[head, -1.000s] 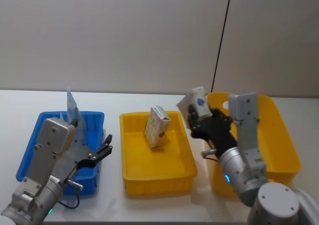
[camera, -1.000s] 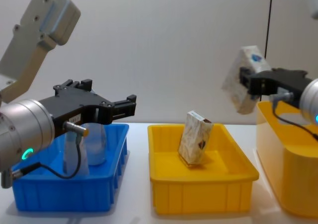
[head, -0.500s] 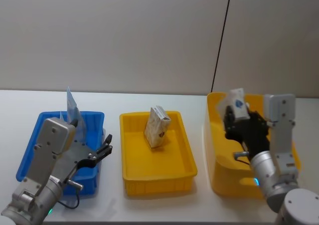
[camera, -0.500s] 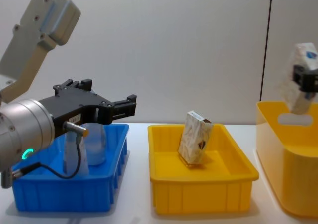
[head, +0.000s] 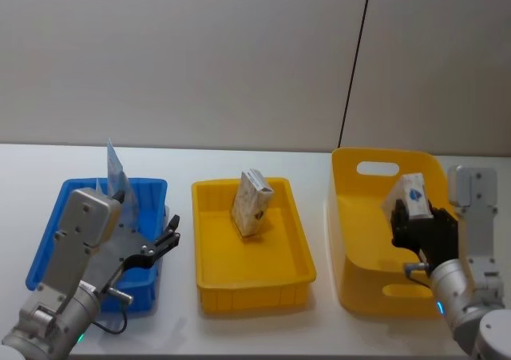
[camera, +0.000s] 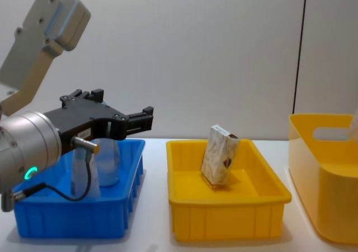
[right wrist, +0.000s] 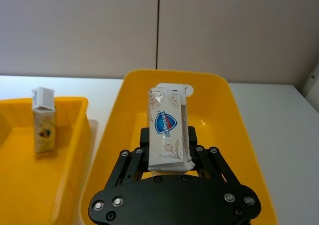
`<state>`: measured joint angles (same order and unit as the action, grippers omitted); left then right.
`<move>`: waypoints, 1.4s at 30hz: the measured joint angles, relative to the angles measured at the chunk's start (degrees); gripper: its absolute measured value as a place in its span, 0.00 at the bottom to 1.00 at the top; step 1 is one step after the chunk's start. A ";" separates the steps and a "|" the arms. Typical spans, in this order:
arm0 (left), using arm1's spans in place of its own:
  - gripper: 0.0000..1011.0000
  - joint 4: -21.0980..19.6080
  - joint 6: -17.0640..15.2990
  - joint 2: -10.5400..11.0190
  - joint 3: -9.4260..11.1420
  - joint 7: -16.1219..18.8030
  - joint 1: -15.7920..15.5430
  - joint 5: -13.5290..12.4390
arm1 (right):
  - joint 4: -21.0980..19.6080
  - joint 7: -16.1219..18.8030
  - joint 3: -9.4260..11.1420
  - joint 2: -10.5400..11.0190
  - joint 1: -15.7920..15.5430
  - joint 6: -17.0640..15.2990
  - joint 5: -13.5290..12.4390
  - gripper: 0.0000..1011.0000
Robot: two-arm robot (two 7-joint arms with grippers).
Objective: Bimanual collaborative sorting of washing and personal care products
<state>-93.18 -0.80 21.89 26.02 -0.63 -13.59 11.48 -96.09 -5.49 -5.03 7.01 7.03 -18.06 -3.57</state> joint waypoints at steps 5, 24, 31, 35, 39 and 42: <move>0.99 0.00 0.00 0.00 0.00 0.00 0.00 0.00 | 0.06 -0.15 0.69 -0.05 -0.18 -1.80 -0.03 0.36; 0.99 0.00 0.00 0.00 0.00 0.00 0.00 0.00 | 0.20 0.06 2.10 -0.54 -0.33 -4.88 0.09 0.78; 0.99 0.00 0.00 0.00 0.00 0.00 0.00 0.00 | -0.21 0.46 2.13 -0.69 -0.54 -4.55 0.41 0.94; 0.99 0.00 0.00 0.00 0.00 0.00 0.00 0.00 | -0.61 1.46 1.90 -0.60 -0.77 -3.35 0.46 0.99; 0.99 0.00 0.00 0.00 0.00 0.00 0.00 0.00 | -0.98 2.81 1.46 -0.34 -0.91 -1.95 0.44 0.99; 0.99 0.00 0.00 0.00 0.00 0.00 0.00 0.00 | -1.28 4.12 0.97 -0.03 -0.98 -0.97 0.35 0.99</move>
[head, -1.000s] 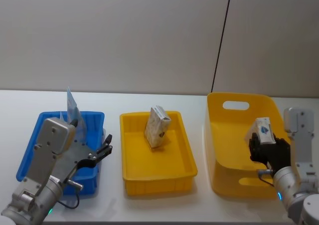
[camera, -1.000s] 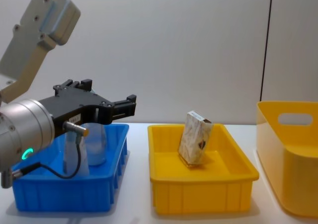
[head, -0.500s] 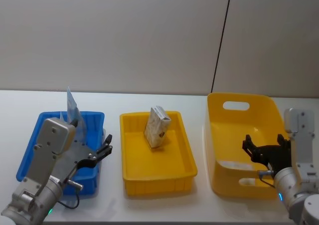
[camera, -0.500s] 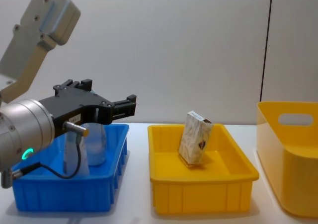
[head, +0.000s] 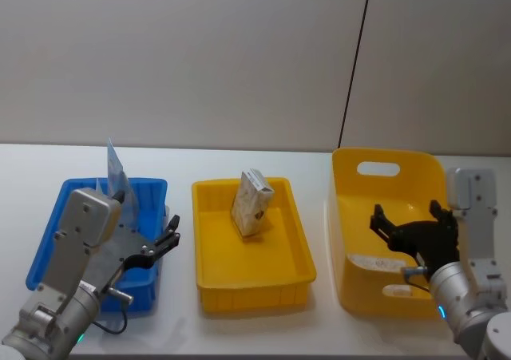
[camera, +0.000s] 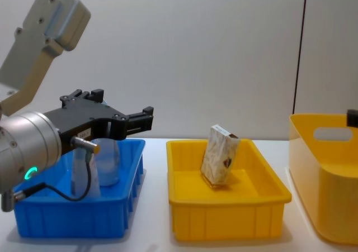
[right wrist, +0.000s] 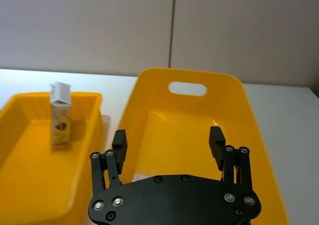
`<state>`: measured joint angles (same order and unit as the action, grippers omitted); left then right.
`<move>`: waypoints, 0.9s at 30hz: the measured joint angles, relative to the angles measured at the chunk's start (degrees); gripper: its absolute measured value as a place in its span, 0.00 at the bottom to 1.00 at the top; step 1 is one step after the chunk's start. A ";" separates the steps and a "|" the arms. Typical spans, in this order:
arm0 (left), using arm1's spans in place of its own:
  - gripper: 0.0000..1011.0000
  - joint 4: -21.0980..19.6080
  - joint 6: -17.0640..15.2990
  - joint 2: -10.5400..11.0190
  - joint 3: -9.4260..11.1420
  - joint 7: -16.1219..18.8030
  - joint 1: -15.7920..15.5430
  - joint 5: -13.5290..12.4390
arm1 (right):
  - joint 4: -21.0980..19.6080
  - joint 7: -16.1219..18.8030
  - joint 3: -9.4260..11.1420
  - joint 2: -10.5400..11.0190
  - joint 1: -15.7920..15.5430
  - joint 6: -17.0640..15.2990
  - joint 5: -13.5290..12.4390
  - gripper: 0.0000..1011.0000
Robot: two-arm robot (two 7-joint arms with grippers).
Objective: Bimanual collaborative sorting of washing and personal care products
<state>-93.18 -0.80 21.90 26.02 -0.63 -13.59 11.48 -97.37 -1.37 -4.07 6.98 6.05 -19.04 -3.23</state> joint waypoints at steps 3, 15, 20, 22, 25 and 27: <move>0.99 0.00 0.00 -0.01 0.00 0.00 0.00 0.00 | -0.26 1.34 -0.51 0.29 -0.01 1.02 -0.12 0.99; 0.99 0.00 0.00 0.00 0.00 0.00 0.00 0.00 | -0.94 7.02 -3.18 1.46 0.51 4.56 -0.74 0.99; 0.99 0.00 -0.01 -0.01 -0.01 0.00 0.01 -0.03 | -1.14 8.57 -4.15 1.80 0.73 5.56 -0.93 0.99; 0.99 0.00 -0.06 -0.03 -0.06 0.07 0.05 -0.14 | -1.18 8.91 -4.36 1.88 0.79 5.76 -0.97 0.99; 0.99 -0.06 -0.28 -0.07 -0.14 0.32 0.15 -0.32 | -1.26 9.46 -4.71 2.00 0.88 6.11 -1.02 0.99; 0.99 -0.21 -0.69 -0.14 -0.27 0.81 0.28 -0.64 | -1.32 9.81 -4.91 2.08 0.92 6.31 -1.05 0.99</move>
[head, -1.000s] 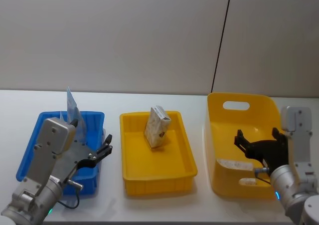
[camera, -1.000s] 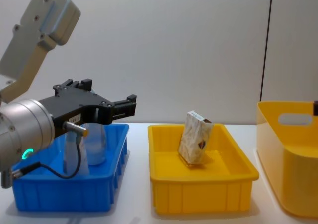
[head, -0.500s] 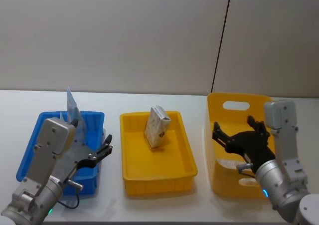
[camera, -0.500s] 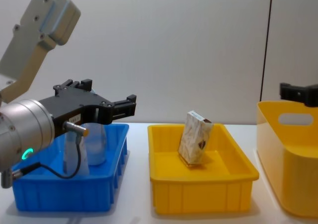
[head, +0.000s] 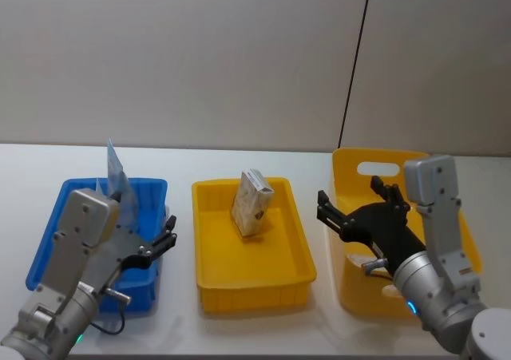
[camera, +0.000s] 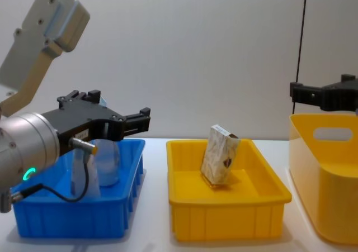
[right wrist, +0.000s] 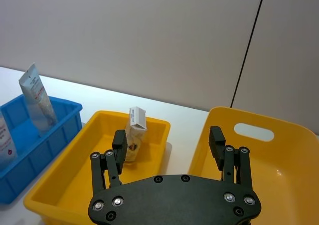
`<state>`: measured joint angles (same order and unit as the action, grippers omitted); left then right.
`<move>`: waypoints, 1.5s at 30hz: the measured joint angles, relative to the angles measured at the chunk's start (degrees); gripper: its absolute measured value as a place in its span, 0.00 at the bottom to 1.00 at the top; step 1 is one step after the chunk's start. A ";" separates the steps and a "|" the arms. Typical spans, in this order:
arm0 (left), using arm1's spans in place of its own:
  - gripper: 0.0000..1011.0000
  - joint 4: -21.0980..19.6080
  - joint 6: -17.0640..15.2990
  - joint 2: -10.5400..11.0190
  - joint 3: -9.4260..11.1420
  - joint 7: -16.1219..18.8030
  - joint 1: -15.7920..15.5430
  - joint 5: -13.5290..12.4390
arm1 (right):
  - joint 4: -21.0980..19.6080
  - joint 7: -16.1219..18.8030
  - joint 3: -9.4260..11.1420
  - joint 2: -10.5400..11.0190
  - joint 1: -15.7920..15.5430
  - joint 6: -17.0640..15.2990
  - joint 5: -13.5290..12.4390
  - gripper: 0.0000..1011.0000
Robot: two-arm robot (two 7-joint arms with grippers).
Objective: Bimanual collaborative sorting of washing and personal care products
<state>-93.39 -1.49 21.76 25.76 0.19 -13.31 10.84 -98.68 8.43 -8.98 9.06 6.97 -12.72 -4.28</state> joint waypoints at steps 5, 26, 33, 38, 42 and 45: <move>0.99 -0.49 -1.56 -0.41 -0.47 1.75 0.52 -0.83 | -0.06 0.51 -0.29 0.09 0.09 0.35 -0.05 0.99; 0.99 0.22 -8.80 -3.13 -2.52 6.97 0.42 -2.70 | -0.21 1.44 -0.85 0.27 0.22 0.95 -0.16 0.99; 0.99 1.45 -9.89 -4.15 -3.57 8.43 -0.37 -3.20 | -0.21 1.51 -0.90 0.31 0.25 1.01 -0.17 0.99; 0.99 2.81 -10.34 -4.85 -4.22 9.04 -1.09 -3.44 | -0.21 1.54 -0.93 0.31 0.25 1.04 -0.16 0.99; 0.99 3.88 -10.40 -5.38 -4.63 9.02 -1.57 -3.34 | -0.21 1.56 -0.94 0.31 0.25 1.06 -0.17 0.99; 0.99 4.93 -10.34 -5.80 -4.97 8.57 -1.96 -2.91 | -0.21 1.59 -0.95 0.31 0.25 1.06 -0.16 0.99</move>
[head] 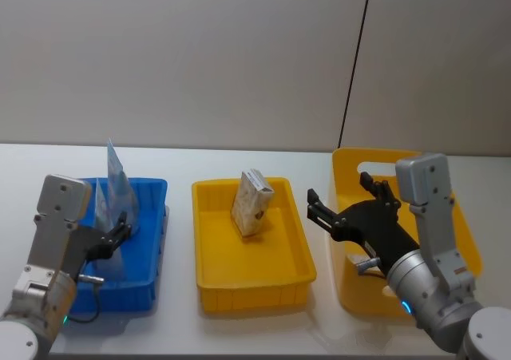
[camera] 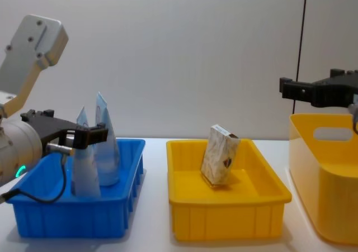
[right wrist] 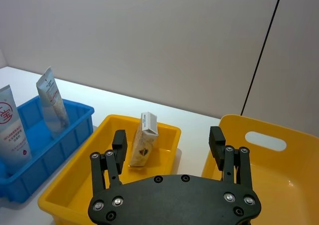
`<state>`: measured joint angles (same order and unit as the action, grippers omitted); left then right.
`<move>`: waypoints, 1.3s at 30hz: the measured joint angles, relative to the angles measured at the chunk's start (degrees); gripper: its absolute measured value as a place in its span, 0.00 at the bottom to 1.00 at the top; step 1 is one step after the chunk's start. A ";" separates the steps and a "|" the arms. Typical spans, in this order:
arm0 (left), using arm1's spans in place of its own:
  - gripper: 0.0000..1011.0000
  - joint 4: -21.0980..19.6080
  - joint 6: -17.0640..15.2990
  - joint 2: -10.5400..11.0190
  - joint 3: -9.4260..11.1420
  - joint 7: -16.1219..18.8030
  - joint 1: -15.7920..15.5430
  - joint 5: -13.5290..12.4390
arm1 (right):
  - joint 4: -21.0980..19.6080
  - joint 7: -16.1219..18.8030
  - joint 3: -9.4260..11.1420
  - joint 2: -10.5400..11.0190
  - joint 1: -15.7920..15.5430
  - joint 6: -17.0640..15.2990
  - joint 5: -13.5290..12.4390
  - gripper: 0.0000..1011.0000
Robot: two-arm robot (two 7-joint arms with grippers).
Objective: Bimanual collaborative sorting of washing and personal care products
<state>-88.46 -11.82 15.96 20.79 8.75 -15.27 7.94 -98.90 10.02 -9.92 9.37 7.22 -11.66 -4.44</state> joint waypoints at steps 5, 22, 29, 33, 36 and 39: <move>0.99 1.72 0.54 -0.73 -0.48 -1.27 -0.67 1.11 | 0.01 0.02 0.00 0.00 0.00 0.00 0.01 0.99; 0.99 8.40 2.18 -3.79 -2.02 -3.97 -3.26 3.72 | 0.01 0.02 0.00 0.00 0.00 -0.01 0.01 0.99; 0.99 10.80 2.75 -4.66 -2.42 -3.59 -4.17 3.54 | 0.01 0.02 0.00 0.00 0.00 -0.01 0.01 0.99; 0.99 11.78 2.81 -4.96 -2.47 -3.34 -4.64 3.10 | 0.01 0.02 0.00 0.00 0.00 0.00 0.01 0.99; 0.97 12.54 2.78 -5.12 -2.46 -3.21 -4.93 2.72 | 0.01 0.02 0.00 0.00 0.00 -0.01 0.01 0.99; 0.90 13.28 2.62 -5.19 -2.36 -3.12 -5.26 2.20 | 0.01 0.01 0.00 0.00 0.00 -0.01 0.01 0.99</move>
<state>-75.18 -9.20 10.76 18.43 5.64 -20.53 10.13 -98.89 10.03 -9.92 9.36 7.22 -11.67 -4.43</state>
